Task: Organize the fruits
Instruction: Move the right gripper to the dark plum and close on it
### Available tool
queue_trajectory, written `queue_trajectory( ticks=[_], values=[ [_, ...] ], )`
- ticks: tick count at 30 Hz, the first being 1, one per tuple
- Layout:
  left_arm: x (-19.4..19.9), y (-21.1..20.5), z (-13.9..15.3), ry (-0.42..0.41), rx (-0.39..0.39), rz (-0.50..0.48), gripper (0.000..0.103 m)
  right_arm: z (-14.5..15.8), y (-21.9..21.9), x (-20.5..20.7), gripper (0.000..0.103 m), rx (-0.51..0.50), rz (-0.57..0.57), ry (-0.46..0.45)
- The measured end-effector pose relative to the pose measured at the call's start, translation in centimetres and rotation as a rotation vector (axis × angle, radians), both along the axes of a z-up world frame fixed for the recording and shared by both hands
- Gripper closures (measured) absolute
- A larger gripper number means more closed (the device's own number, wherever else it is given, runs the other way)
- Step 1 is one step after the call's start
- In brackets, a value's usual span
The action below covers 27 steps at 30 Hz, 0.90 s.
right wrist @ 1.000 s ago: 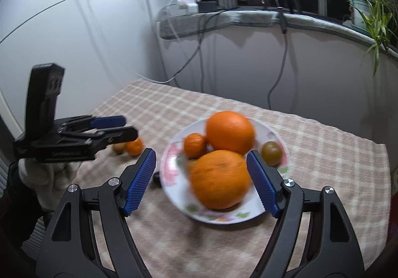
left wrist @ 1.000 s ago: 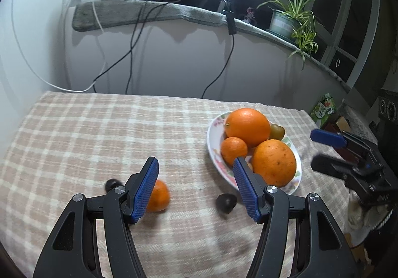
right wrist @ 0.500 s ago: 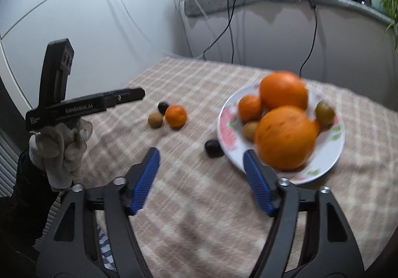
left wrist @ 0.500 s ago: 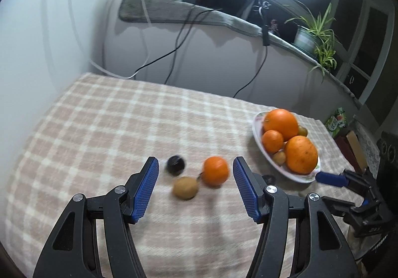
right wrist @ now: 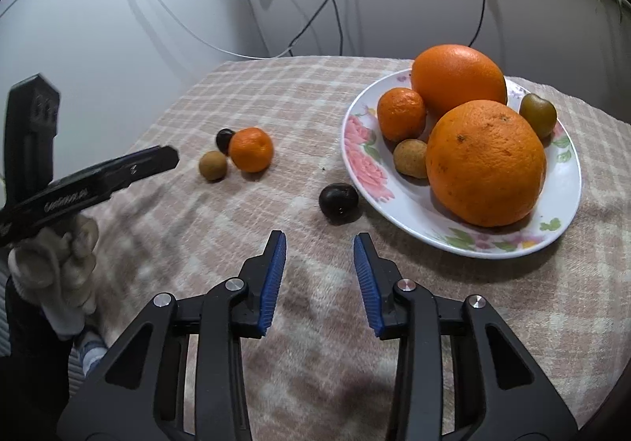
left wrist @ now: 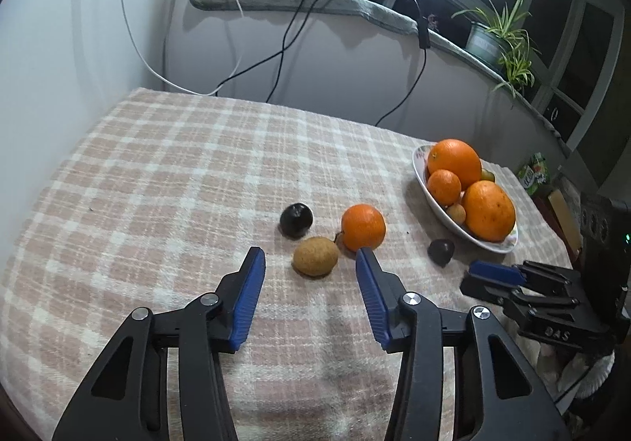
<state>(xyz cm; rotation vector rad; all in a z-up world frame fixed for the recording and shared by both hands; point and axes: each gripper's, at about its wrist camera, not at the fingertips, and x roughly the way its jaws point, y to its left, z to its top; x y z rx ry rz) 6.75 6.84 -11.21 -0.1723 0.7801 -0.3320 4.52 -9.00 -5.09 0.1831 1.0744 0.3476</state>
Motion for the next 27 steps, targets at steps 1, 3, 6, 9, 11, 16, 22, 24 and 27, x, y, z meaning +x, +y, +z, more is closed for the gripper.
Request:
queue_trajectory(
  ticks=[1, 3, 6, 9, 11, 16, 22, 24, 27],
  values=[
    [0.0, 0.0, 0.0, -0.001, -0.001, -0.006, 0.056, 0.0, 0.0, 0.1, 0.065, -0.007, -0.01, 0.0],
    [0.0, 0.0, -0.1, 0.0, -0.001, -0.01, 0.057, -0.1, 0.1, 0.5, 0.065, -0.02, -0.032, -0.003],
    [0.1, 0.1, -0.2, 0.001, -0.007, -0.02, 0.057, -0.3, 0.4, 0.9, 0.065, -0.044, -0.059, -0.011],
    [0.3, 0.0, -0.4, 0.007, -0.001, -0.034, 0.057, -0.6, 0.8, 1.4, 0.065, -0.06, -0.066, -0.003],
    [0.3, -0.2, -0.5, 0.01, 0.01, -0.05, 0.057, -0.7, 0.9, 1.7, 0.065, -0.073, -0.068, 0.004],
    [0.9, -0.7, -0.5, 0.008, 0.051, -0.069, 0.057, -1.3, 1.4, 2.5, 0.066, -0.091, -0.077, 0.023],
    [2.0, -1.1, -0.8, 0.025, 0.072, -0.1, 0.058, -1.4, 2.0, 2.6, 0.066, -0.122, -0.072, 0.019],
    [2.4, -1.1, -1.2, 0.04, 0.075, -0.103, 0.062, -1.5, 2.1, 2.7, 0.066, -0.124, -0.075, 0.019],
    [2.6, -1.1, -1.6, 0.054, 0.072, -0.111, 0.064, -1.5, 2.3, 2.7, 0.068, -0.132, -0.073, 0.015]
  ],
)
